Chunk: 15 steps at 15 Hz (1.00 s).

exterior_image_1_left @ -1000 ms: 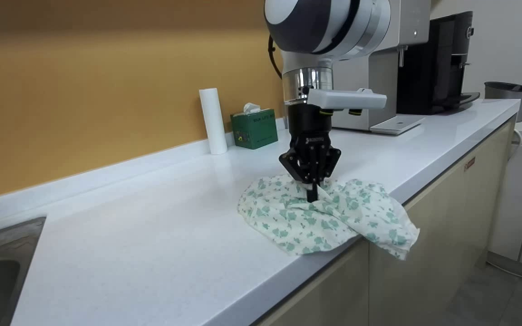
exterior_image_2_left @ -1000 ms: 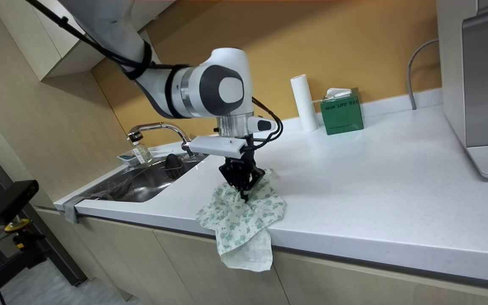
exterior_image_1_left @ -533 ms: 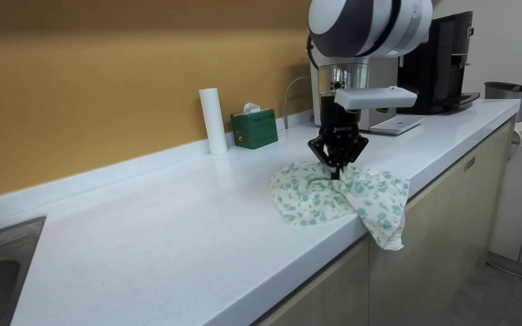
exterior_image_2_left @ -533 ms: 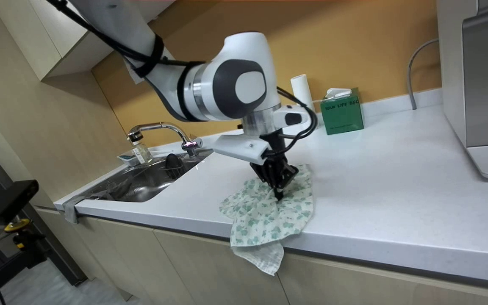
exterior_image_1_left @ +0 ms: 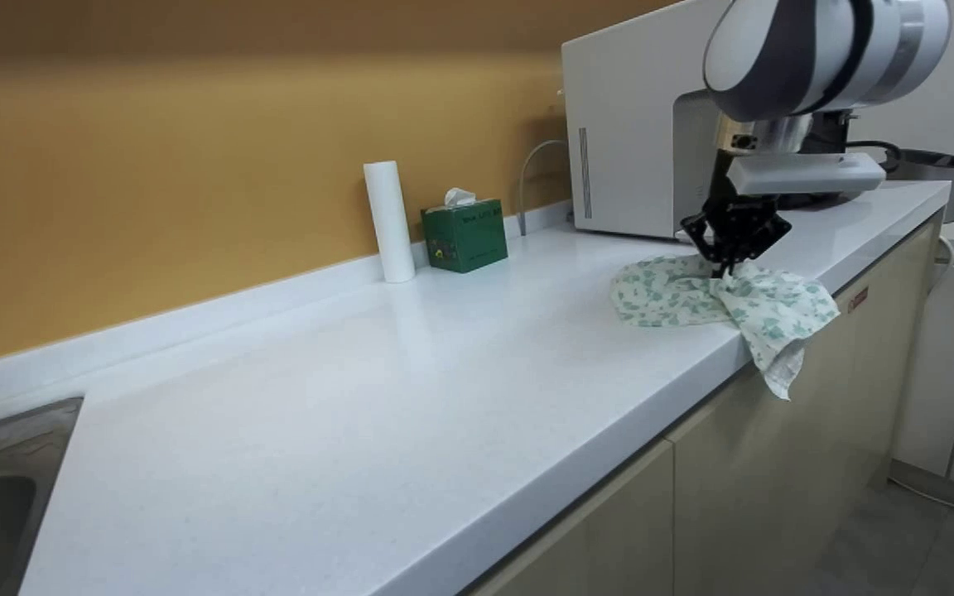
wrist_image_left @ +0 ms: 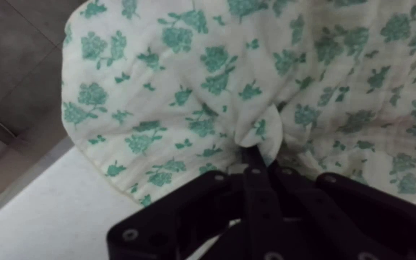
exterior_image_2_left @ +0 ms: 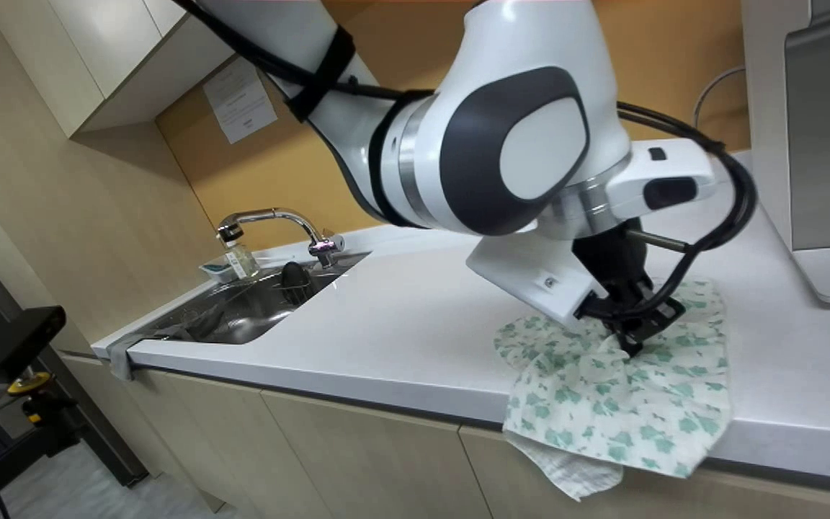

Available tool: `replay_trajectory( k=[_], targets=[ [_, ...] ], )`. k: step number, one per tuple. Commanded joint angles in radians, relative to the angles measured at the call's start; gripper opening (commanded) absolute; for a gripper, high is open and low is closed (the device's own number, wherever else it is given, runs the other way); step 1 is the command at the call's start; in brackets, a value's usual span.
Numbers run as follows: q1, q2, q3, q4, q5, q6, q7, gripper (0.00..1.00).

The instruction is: Wipe the counter with the cloth

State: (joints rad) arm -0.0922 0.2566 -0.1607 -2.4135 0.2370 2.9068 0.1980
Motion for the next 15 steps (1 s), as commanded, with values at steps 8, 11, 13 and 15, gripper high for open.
replay_trajectory(
  k=[8,11,13,15],
  targets=[
    [0.323,0.219,-0.198,0.181,-0.062,0.068,0.367,0.00],
    [0.347,0.296,-0.144,0.336,-0.071,-0.019,0.363,0.00],
    [0.340,0.348,-0.092,0.449,-0.075,-0.091,0.344,0.00],
    [0.323,0.401,-0.033,0.561,-0.082,-0.168,0.322,0.00]
  ],
)
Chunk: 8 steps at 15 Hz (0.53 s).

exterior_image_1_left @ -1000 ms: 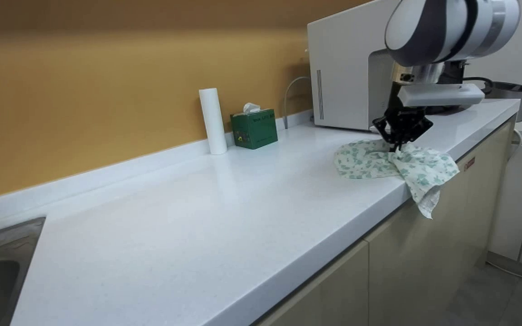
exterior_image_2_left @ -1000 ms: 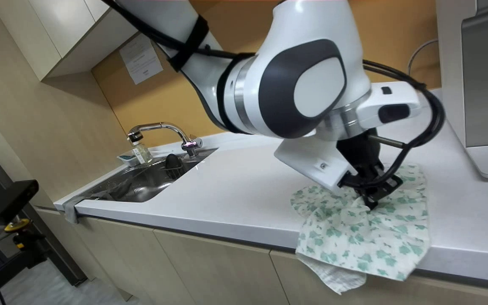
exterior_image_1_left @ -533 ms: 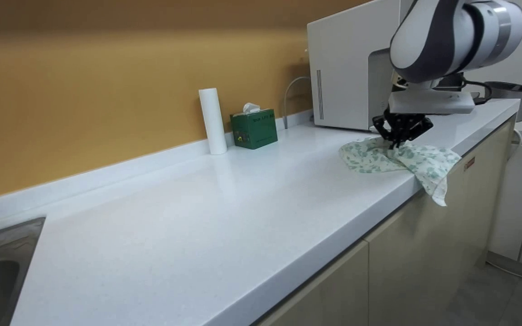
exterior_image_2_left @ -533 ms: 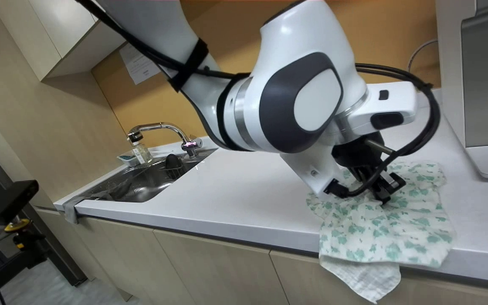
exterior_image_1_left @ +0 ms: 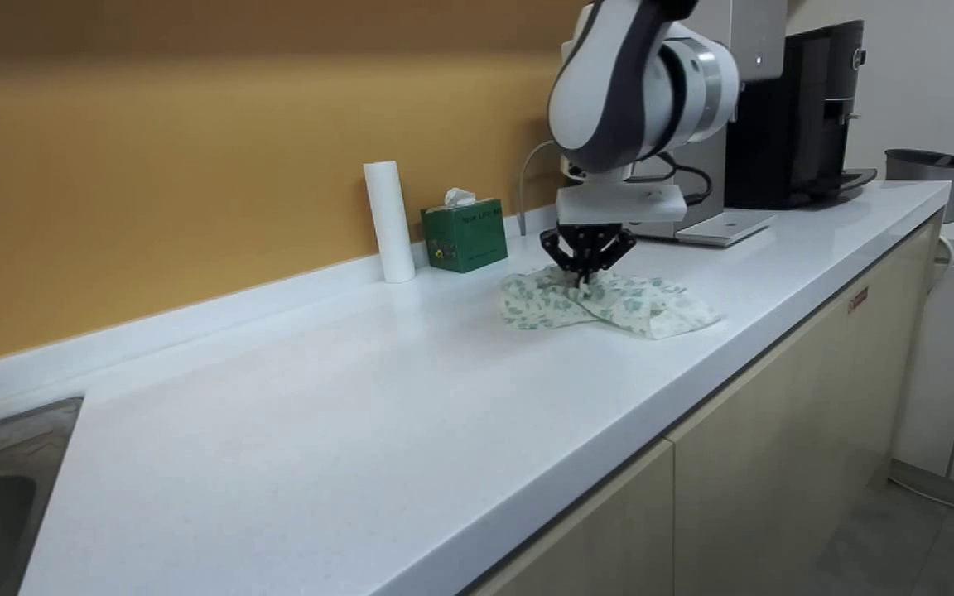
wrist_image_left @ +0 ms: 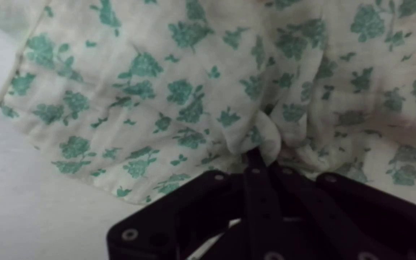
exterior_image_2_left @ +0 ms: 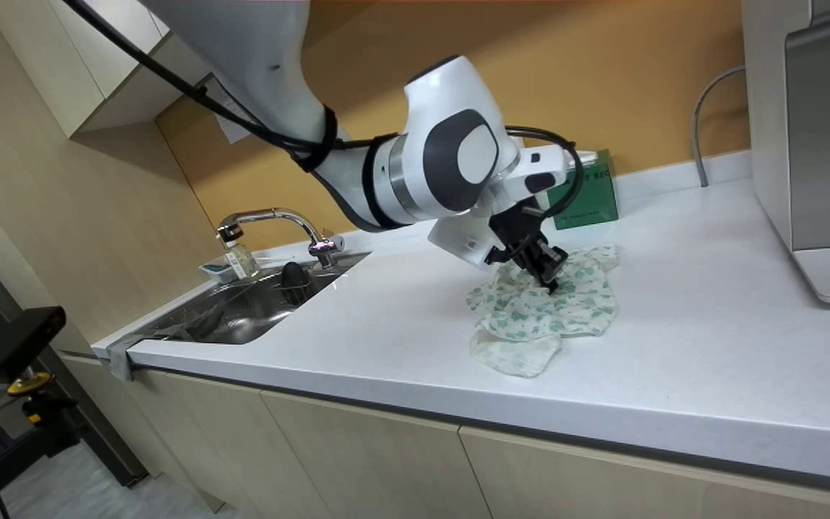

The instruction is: Wipe the counter with the cloth

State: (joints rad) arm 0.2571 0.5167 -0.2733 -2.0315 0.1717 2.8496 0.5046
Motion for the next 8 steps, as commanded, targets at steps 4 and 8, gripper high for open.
replay_trajectory(
  k=[4,8],
  targets=[
    [-0.076,0.200,0.236,0.333,0.004,-0.254,-0.097,0.00],
    [-0.110,0.154,0.321,0.319,0.006,-0.384,-0.210,0.00]
  ],
)
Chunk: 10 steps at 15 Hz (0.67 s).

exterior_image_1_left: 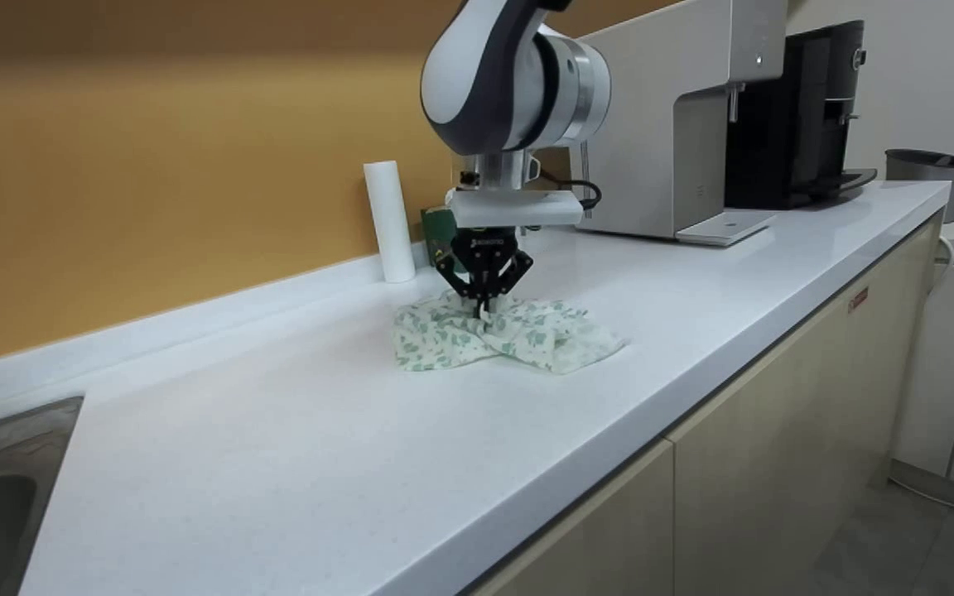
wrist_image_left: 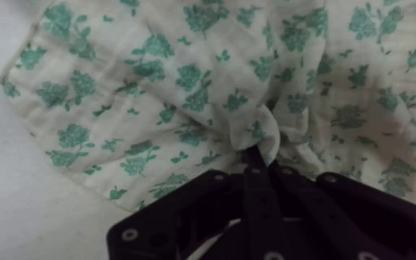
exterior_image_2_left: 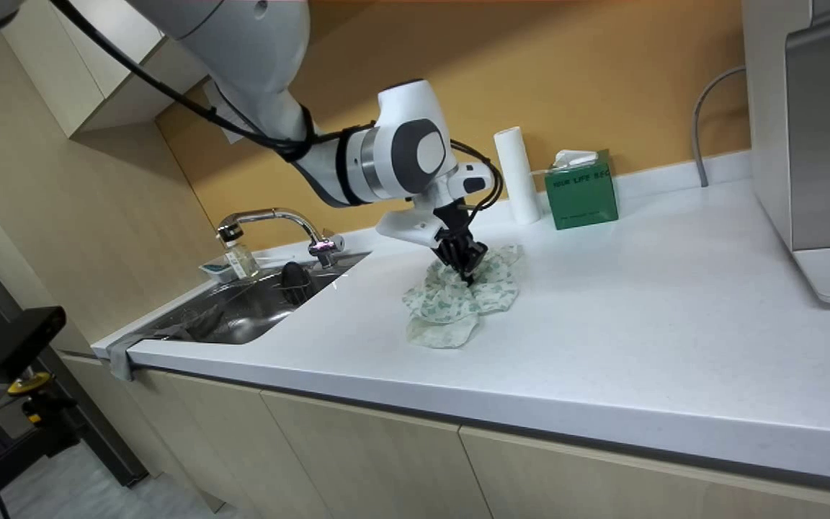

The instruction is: Wipe the counter with the cloth

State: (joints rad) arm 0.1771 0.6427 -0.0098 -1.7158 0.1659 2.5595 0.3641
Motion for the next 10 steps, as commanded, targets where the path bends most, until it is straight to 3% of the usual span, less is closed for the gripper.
replay_trajectory(
  k=[1,5,10],
  targets=[
    [-0.034,0.004,0.061,-0.022,0.005,-0.127,-0.087,0.00],
    [-0.017,-0.079,0.017,-0.126,-0.059,-0.203,-0.073,0.00],
    [-0.015,-0.211,-0.055,-0.323,-0.150,-0.191,0.010,0.00]
  ],
)
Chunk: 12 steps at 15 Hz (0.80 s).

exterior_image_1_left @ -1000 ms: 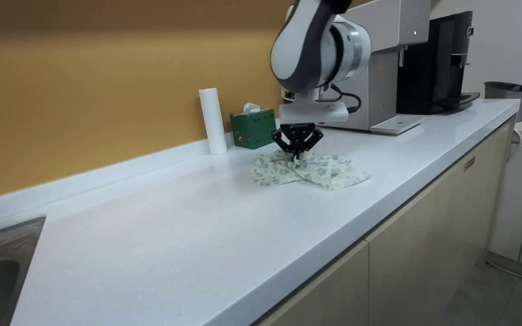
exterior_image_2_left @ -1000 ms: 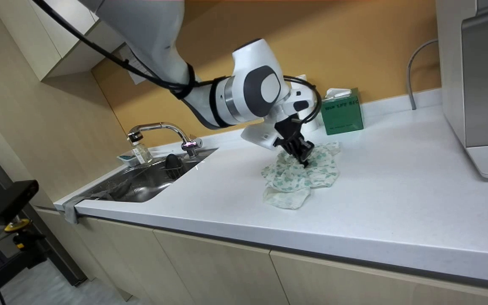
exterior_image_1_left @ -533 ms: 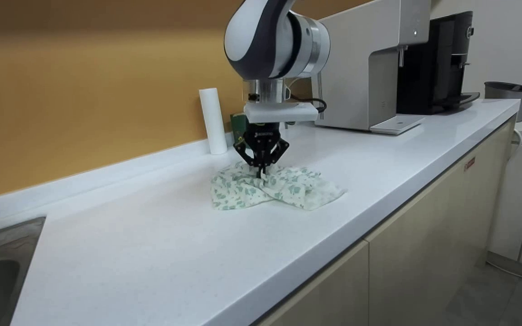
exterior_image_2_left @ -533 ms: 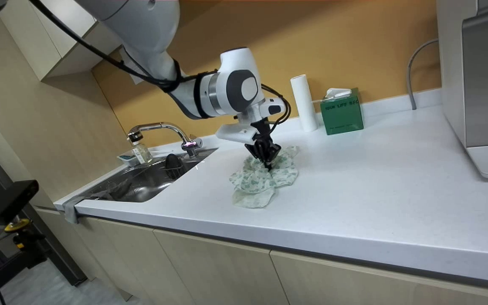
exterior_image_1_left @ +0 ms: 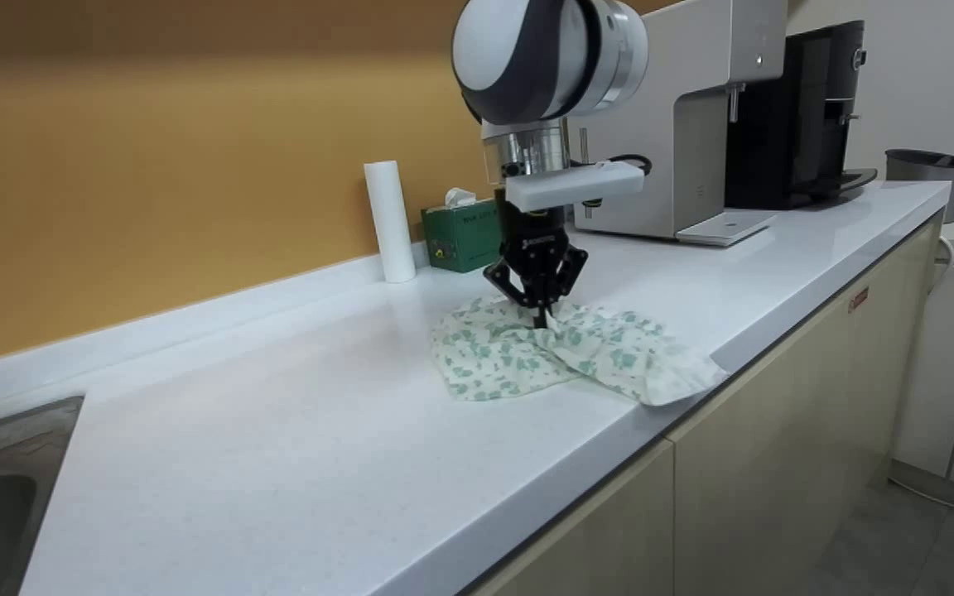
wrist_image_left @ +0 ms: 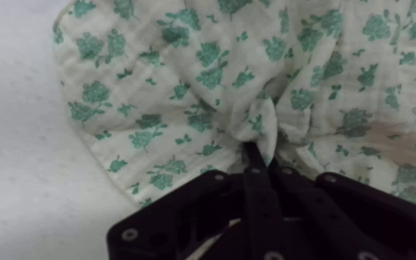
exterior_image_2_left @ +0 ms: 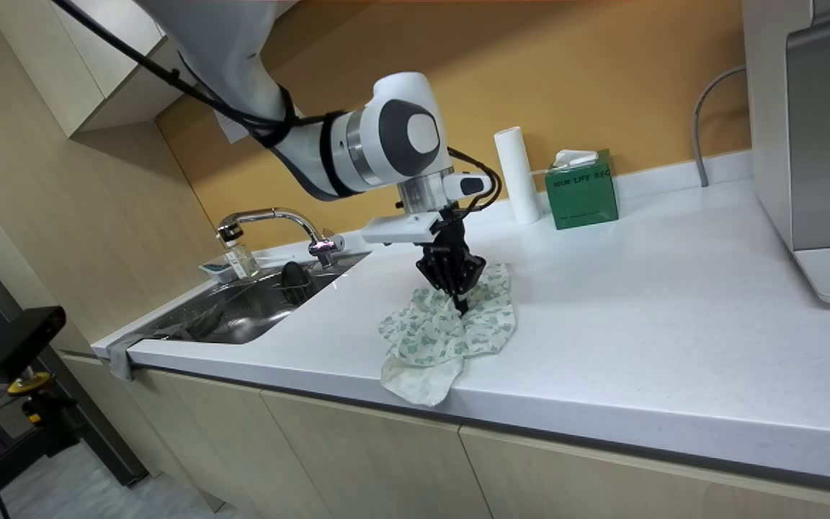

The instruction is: Wipe the counter with the cloth

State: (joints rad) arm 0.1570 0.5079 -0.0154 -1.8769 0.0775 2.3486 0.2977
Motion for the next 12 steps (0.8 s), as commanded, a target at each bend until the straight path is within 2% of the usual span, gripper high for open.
replay_trajectory(
  k=[1,4,6,9,12],
  targets=[
    [0.002,-0.100,-0.066,-0.199,-0.079,0.024,0.101,0.00],
    [-0.011,-0.159,-0.134,-0.294,-0.153,0.068,0.205,0.00],
    [-0.023,-0.166,-0.171,-0.310,-0.195,0.099,0.266,0.00],
    [-0.055,-0.133,-0.188,-0.281,-0.160,0.223,0.326,0.00],
    [-0.054,-0.079,-0.213,-0.231,-0.155,0.366,0.395,0.00]
  ],
)
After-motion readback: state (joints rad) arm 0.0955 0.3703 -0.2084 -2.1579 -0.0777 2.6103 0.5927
